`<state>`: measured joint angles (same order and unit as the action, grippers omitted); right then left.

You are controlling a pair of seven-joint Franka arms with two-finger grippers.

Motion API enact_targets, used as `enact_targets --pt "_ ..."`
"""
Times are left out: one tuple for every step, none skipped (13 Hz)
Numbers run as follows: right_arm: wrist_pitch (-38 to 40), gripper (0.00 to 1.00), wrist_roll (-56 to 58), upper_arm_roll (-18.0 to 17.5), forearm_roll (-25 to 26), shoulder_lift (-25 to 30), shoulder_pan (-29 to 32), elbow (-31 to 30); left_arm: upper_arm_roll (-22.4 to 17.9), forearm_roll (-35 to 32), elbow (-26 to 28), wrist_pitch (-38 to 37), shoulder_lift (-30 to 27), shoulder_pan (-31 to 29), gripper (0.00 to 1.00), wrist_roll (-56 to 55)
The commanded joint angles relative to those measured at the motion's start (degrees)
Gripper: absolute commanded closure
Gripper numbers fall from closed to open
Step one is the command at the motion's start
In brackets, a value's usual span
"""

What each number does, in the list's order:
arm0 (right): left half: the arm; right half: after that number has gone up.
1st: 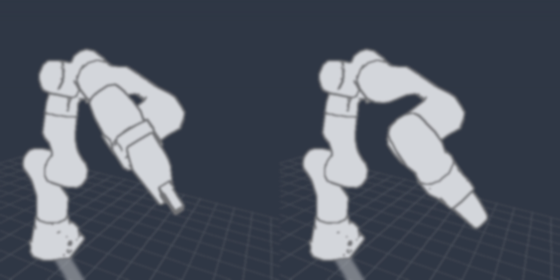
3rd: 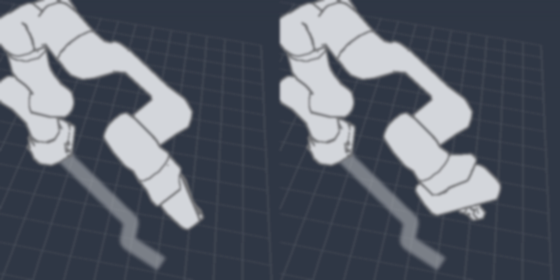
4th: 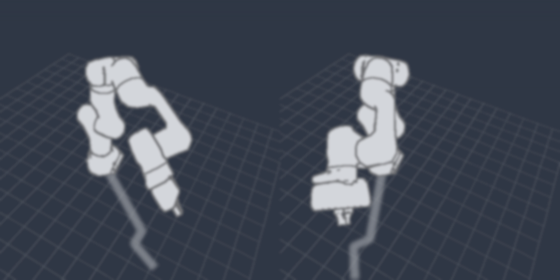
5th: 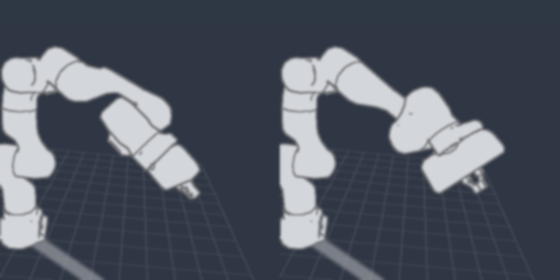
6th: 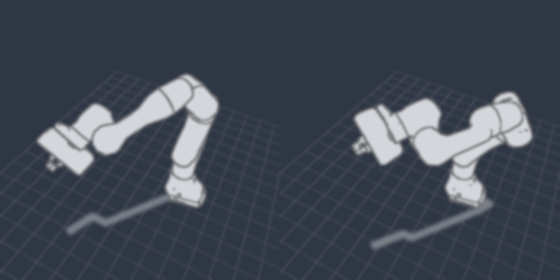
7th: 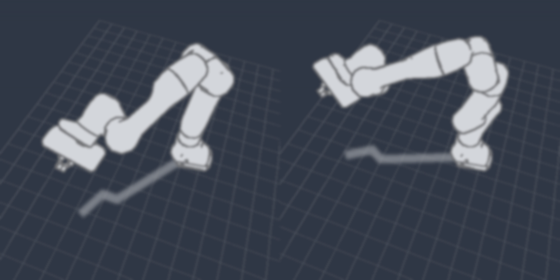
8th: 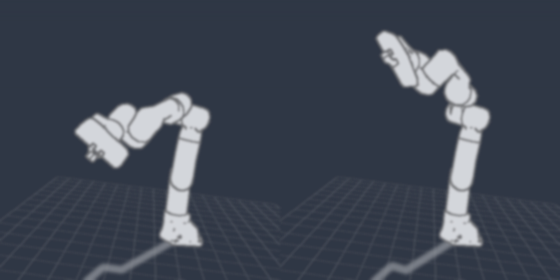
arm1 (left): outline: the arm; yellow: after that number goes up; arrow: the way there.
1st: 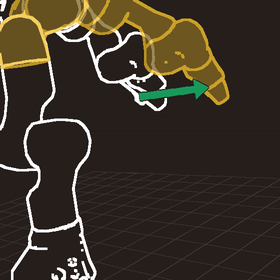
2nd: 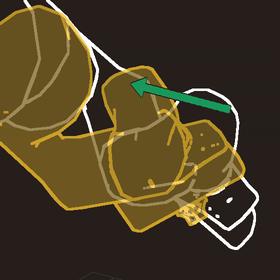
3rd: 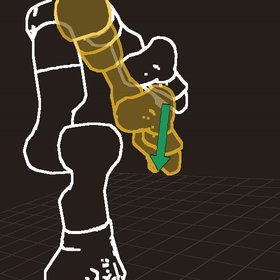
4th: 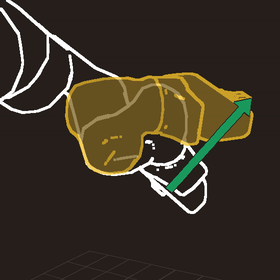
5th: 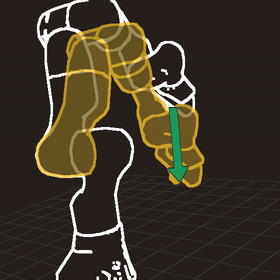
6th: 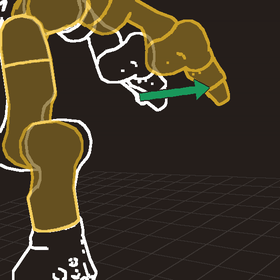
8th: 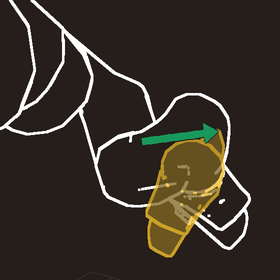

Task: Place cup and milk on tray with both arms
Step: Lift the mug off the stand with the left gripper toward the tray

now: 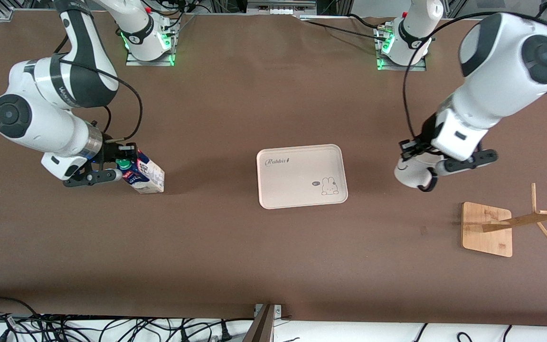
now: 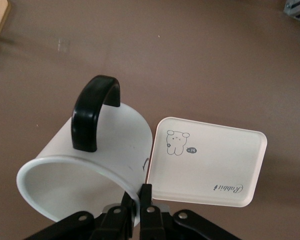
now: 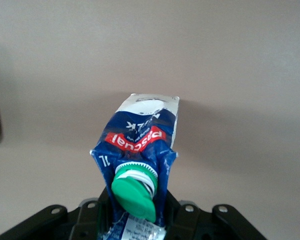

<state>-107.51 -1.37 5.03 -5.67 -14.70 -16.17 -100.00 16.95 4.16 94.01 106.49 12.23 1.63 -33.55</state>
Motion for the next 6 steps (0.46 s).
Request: enact_targets --pt "1.0 0.64 -5.0 0.2 -0.8 -1.0 -3.1 2.8 -0.2 -4.5 -12.7 -7.9 11.6 6.8 1.00 -5.5" --pt "1.0 0.64 -6.2 0.2 -0.9 -1.4 -3.9 3.1 -0.4 -5.6 -14.7 -8.8 15.1 9.8 1.00 -8.8" --pt "0.9 0.64 -7.1 0.2 -1.4 -1.6 -4.2 3.2 -0.7 -6.1 -15.4 -8.8 17.8 12.4 1.00 -12.9" --pt "0.9 0.64 -7.9 0.2 -2.6 -1.7 -5.0 3.3 -0.8 -6.7 -15.6 -8.6 19.9 14.1 1.00 -15.9" --pt "0.9 0.64 -8.6 0.2 -3.4 -2.3 -5.5 4.3 -0.6 -6.5 -15.8 -8.5 21.8 14.9 1.00 -17.5" --pt "1.0 0.64 -8.8 0.2 -3.7 -2.7 -6.4 5.0 -0.6 -6.4 -15.9 -8.4 23.8 15.9 1.00 -18.5"
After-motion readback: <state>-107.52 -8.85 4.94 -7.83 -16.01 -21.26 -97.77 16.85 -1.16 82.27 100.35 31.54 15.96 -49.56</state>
